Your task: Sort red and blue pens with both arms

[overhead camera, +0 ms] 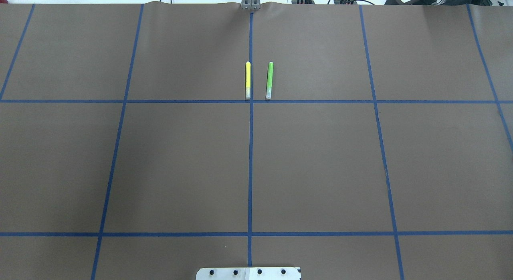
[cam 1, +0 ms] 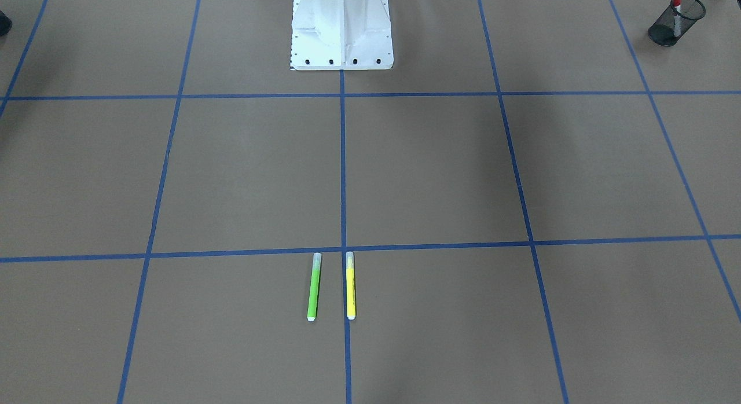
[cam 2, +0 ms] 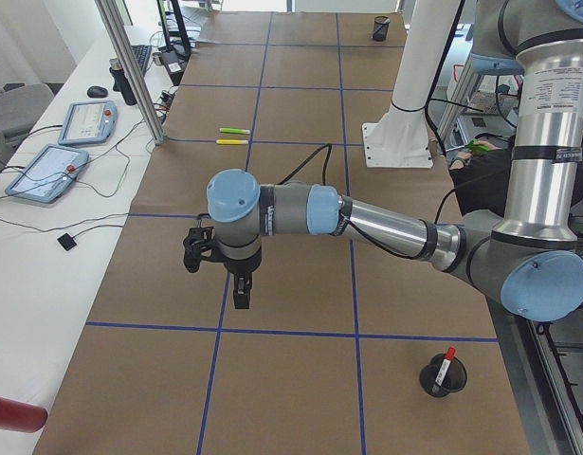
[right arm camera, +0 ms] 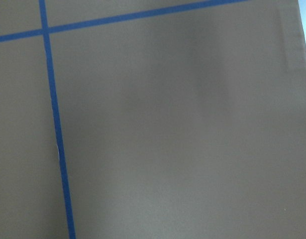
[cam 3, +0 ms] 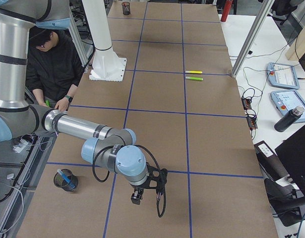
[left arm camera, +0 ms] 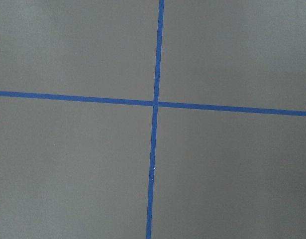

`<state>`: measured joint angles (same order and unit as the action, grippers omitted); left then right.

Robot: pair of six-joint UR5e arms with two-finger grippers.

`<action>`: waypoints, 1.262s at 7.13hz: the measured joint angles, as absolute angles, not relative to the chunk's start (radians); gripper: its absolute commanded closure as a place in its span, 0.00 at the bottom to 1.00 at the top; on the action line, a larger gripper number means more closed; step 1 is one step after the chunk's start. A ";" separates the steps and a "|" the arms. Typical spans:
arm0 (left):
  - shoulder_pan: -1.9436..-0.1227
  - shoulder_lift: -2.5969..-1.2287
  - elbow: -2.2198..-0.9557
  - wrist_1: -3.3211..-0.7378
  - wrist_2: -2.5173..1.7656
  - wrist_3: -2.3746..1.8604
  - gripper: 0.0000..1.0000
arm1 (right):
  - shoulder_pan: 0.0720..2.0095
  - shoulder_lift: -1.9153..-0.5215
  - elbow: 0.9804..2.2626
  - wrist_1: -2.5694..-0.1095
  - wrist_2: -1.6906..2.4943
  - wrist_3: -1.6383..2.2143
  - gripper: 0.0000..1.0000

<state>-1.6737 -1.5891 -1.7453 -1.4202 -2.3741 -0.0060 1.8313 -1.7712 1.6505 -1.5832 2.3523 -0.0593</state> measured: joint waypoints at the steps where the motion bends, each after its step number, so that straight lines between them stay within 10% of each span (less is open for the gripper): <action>1: -1.671 -1.585 -1.728 -1.481 -2.374 -0.085 0.00 | 1.801 -1.759 1.659 -1.577 2.356 -0.011 0.00; 9: -1.599 -1.566 -1.691 -1.621 -2.364 -0.232 0.00 | 1.621 -1.695 1.753 -1.580 2.388 0.202 0.00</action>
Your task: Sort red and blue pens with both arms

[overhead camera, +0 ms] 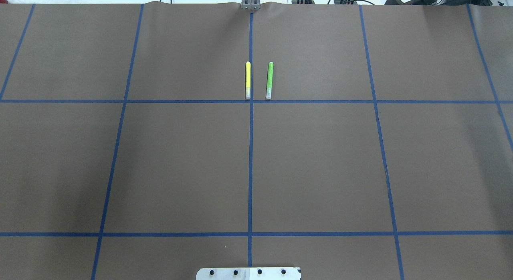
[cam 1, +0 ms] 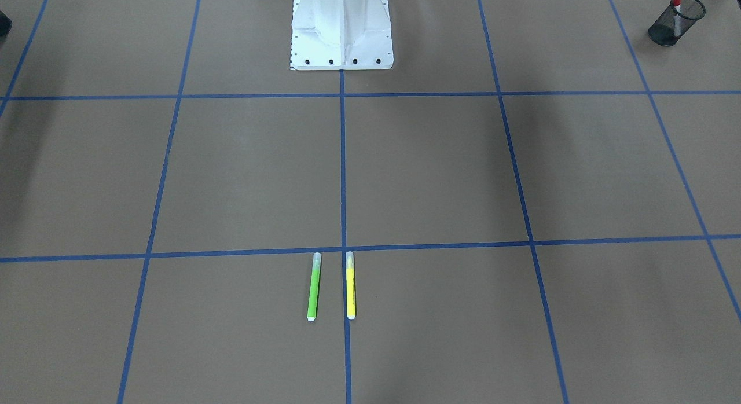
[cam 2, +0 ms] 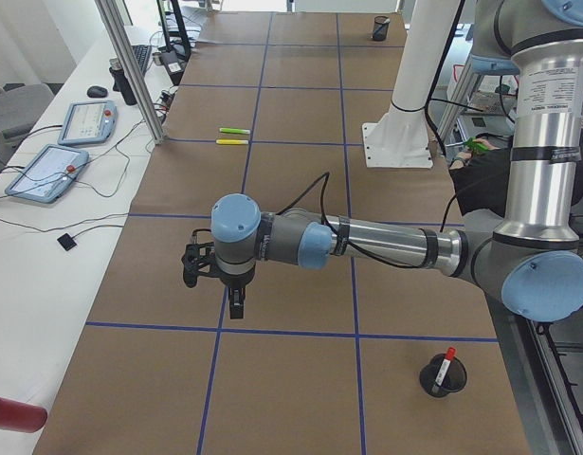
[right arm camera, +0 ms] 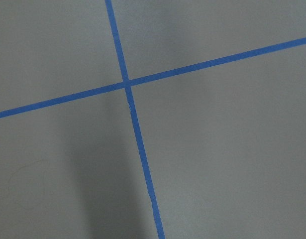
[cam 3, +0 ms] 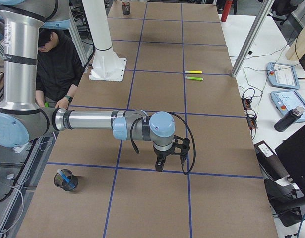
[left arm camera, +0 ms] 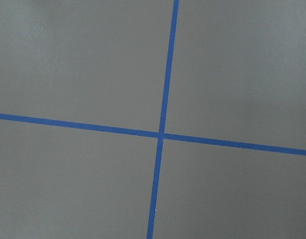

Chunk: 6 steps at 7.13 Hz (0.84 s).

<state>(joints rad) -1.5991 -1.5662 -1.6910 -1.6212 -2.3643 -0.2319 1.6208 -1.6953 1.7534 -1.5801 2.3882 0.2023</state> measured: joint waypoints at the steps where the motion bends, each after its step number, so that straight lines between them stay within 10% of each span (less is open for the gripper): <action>1: -1.598 -1.565 -1.674 -1.621 -2.337 -0.232 0.00 | 1.610 -1.690 1.759 -1.582 2.392 0.204 0.00; 6: -1.593 -1.559 -1.654 -1.621 -2.266 -0.230 0.00 | 1.581 -1.690 1.770 -1.583 2.384 0.216 0.00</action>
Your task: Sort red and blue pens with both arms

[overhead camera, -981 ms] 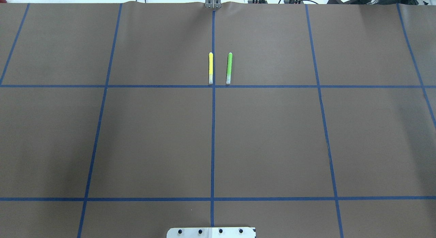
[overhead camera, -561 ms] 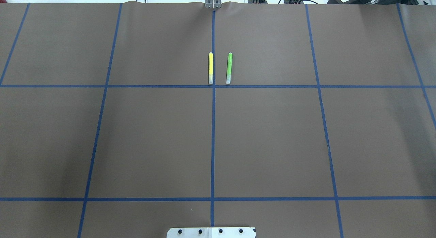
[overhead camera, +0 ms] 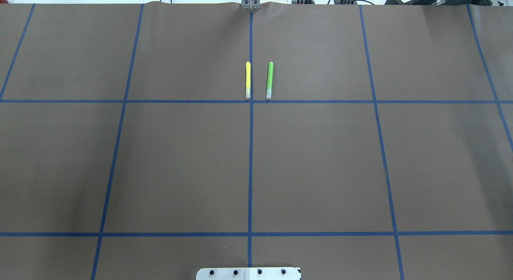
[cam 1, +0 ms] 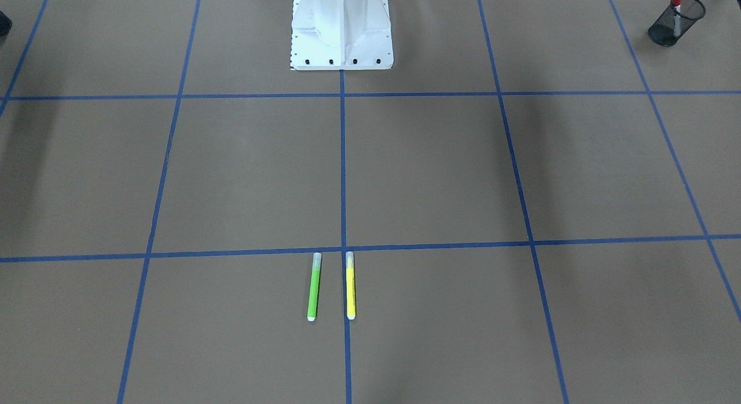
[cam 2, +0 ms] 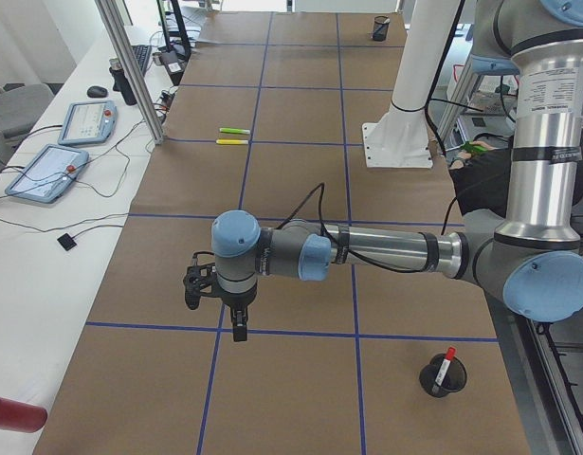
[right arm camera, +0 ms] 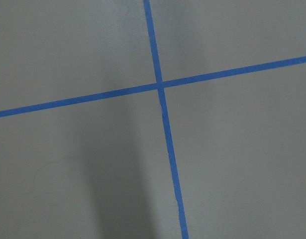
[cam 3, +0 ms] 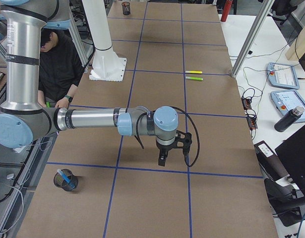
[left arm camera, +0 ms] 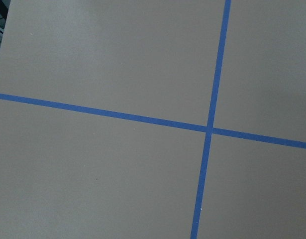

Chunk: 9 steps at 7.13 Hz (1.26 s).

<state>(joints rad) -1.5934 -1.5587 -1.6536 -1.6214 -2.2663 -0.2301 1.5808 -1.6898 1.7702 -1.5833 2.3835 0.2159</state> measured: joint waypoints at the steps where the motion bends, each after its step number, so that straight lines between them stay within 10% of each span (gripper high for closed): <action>1: -1.593 -1.559 -1.654 -1.621 -2.266 -0.230 0.00 | 1.580 -1.690 1.770 -1.582 2.381 0.216 0.00; 9: -1.579 -1.559 -1.652 -1.623 -2.267 -0.232 0.00 | 1.580 -1.695 1.769 -1.575 2.370 0.207 0.00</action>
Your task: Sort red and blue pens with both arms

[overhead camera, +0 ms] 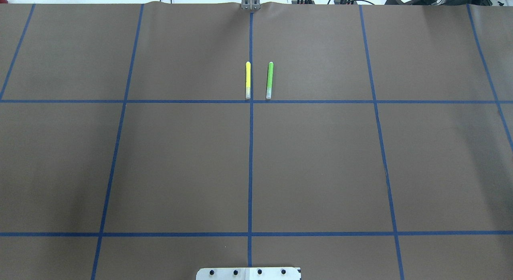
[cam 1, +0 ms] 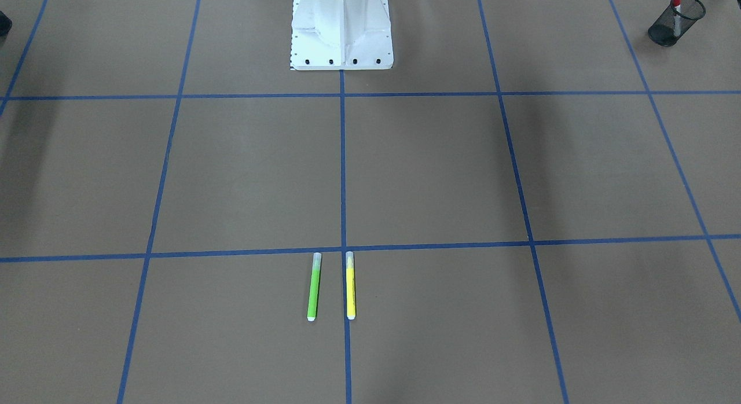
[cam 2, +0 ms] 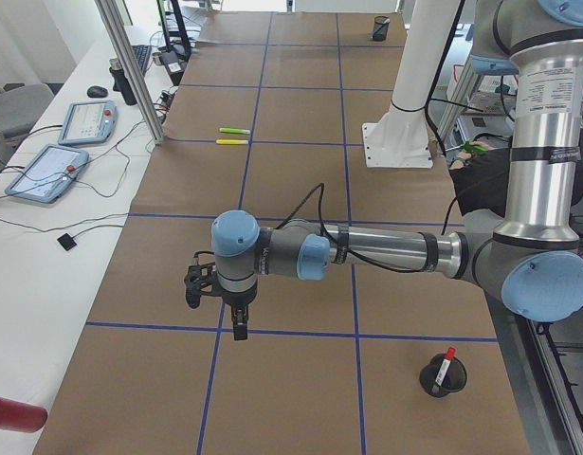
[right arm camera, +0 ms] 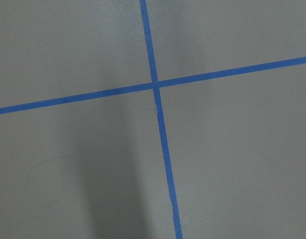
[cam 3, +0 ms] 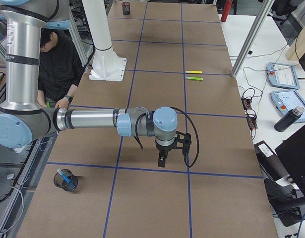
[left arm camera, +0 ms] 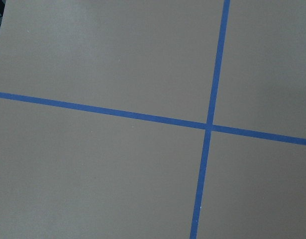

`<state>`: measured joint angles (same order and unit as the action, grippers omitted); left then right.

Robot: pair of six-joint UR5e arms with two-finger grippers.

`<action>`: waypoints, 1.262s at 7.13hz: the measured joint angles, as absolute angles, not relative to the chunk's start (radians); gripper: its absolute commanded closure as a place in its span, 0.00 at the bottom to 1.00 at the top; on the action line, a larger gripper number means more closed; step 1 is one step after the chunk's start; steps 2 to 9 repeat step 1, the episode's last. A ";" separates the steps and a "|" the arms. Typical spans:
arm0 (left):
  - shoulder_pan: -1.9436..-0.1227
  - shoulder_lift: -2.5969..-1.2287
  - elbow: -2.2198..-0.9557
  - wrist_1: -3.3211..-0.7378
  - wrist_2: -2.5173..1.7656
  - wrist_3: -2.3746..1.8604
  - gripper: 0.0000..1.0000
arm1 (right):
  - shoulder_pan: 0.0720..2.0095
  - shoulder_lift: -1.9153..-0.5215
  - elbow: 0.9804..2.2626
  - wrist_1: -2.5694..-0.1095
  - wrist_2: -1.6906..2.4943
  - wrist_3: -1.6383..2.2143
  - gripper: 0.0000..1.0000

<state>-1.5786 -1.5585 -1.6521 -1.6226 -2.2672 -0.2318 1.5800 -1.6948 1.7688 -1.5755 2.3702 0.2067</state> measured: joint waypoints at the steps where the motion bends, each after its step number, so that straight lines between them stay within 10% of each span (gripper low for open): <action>1: -1.578 -1.559 -1.652 -1.622 -2.267 -0.232 0.00 | 1.580 -1.695 1.769 -1.575 2.370 0.206 0.00; 9: -1.578 -1.559 -1.652 -1.622 -2.267 -0.232 0.00 | 1.580 -1.695 1.769 -1.575 2.370 0.206 0.00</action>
